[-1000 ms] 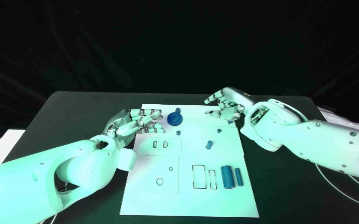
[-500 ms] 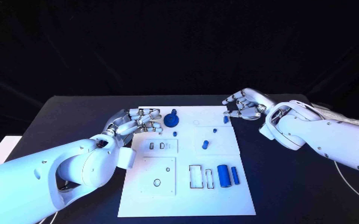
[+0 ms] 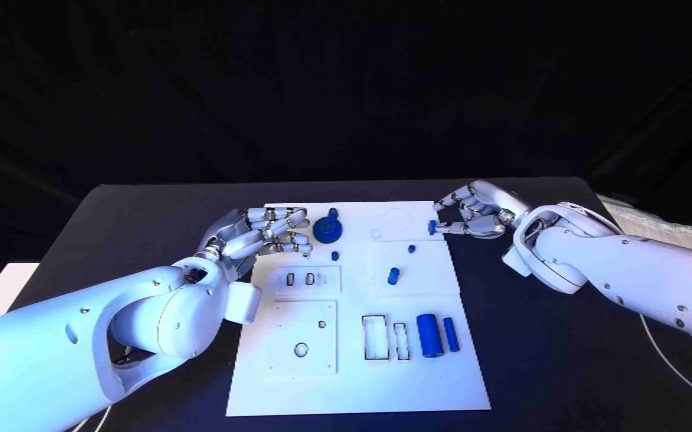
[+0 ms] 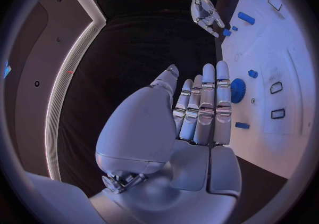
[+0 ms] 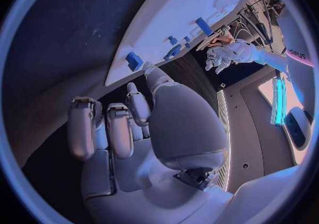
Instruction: Assemble the parts on the task board
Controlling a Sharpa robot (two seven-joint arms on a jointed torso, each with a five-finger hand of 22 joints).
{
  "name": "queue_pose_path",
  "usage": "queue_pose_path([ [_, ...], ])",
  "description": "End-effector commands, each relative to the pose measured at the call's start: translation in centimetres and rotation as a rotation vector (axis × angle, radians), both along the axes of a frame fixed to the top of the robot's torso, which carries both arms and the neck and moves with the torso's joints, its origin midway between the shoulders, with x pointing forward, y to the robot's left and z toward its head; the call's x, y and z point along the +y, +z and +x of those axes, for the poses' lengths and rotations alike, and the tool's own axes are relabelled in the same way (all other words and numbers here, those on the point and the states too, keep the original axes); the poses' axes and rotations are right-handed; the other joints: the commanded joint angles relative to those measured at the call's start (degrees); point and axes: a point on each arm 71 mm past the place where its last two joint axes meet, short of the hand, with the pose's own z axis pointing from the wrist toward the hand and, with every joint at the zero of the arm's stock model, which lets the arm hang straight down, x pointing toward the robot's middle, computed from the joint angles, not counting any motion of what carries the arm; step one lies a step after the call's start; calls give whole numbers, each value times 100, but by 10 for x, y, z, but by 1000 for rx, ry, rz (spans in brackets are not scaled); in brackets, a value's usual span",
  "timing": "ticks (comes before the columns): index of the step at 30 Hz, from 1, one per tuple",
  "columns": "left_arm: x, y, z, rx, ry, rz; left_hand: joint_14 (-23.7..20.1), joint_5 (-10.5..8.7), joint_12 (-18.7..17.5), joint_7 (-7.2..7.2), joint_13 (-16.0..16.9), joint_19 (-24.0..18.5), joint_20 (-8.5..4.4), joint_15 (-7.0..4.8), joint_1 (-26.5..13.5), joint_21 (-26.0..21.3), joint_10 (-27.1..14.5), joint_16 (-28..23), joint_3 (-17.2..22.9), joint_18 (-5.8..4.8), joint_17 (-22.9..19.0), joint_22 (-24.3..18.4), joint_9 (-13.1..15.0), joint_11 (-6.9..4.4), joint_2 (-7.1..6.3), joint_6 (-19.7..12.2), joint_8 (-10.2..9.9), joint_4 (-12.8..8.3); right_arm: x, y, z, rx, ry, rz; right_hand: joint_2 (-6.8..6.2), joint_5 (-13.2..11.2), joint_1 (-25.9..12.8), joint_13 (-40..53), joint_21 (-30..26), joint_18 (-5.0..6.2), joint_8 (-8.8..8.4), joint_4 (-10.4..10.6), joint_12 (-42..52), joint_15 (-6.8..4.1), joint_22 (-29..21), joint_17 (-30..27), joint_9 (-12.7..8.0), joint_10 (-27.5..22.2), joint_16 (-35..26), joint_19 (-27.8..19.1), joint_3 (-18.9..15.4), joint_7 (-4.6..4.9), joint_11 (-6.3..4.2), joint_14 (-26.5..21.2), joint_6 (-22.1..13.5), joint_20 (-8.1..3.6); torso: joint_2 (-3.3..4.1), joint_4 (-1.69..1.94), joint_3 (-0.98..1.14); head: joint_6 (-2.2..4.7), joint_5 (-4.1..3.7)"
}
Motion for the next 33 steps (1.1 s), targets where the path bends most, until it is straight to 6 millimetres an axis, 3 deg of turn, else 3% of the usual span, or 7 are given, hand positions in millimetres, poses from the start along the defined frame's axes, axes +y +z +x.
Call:
queue_pose_path([
  [1, -2, 1, 0, -9, -20, -15, -43, -18, -33, 22, -6, -43, 13, 13, 54, 23, -11, -23, -1, 74, 6, 9, 7, 26, 15, -8, -25, -18, 1, -5, 1, 25, 29, 3, -24, -42, 45, -8, 21, -69, -39, -36, -40, 16, -14, 1179, -8, -28, 25, 15, -6, 17, 18, 515, -45, 2, 2, 5, -9, -21, -4],
  [11, -1, 0, 0, -8, -16, -13, -43, -18, -33, 22, -6, -43, 13, 13, 54, 23, -11, -23, -1, 74, 6, 9, 7, 26, 15, -8, -25, -18, 4, -12, 4, 42, 34, -3, -7, -50, 73, 1, 21, -69, -35, -60, -32, 20, -13, 1187, -7, -23, 28, 14, -11, 18, 20, 517, -49, 6, -9, 0, -16, -56, 5],
  [23, -1, 0, 0, -7, -17, -13, -42, -19, -34, 20, -5, -49, 11, 11, 56, 30, -1, -27, 9, 75, 18, 17, 9, 23, 21, -1, -25, -28, 9, -18, 5, 56, 44, -9, 183, -115, 194, 67, 36, -74, 63, -162, 39, 1, 20, 1196, 29, 35, 32, 29, 52, -9, -8, 518, 168, -4, -10, 7, -19, -66, 12],
  [33, -1, 0, 0, -6, -16, -12, -42, -18, -36, 19, -6, -51, 10, 10, 60, 33, 0, -28, 16, 75, 23, 20, 9, 22, 26, 1, -25, -33, 12, -20, 6, 65, 47, -20, 351, -289, 273, 134, 41, -75, 164, -261, 109, -50, 32, 1205, 60, 97, 35, 34, 190, -87, -73, 520, 461, -43, -11, 5, -17, -84, 13],
])
